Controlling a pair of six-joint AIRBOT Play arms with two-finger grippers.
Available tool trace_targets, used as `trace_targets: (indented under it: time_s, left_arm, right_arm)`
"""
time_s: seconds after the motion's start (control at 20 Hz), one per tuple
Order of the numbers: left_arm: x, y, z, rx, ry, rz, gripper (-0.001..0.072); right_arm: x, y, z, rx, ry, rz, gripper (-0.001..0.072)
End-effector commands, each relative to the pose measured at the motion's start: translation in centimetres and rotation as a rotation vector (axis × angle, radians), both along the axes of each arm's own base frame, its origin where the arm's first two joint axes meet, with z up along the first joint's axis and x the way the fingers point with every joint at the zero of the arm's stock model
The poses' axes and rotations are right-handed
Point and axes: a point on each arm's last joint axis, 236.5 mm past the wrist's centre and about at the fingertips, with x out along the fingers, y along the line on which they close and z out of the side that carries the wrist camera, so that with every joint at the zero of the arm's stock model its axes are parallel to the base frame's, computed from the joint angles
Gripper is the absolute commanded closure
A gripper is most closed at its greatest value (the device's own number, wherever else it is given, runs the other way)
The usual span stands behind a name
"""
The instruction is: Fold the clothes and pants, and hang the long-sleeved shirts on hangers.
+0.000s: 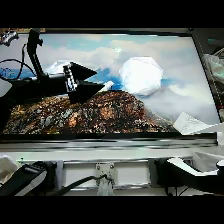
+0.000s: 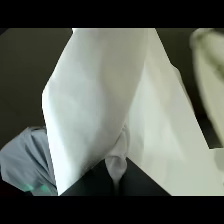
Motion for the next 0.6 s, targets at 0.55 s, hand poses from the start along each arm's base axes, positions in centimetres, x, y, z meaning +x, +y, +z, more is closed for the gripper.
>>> trace_targets:
  time_s: [0.55]
  left_arm:
    - [0.1,0.1,-0.9,0.035,0.017,0.006,0.0014]
  right_arm:
    - [1.1,-0.3,-2.4,0.078,0.095,0.085,0.0666]
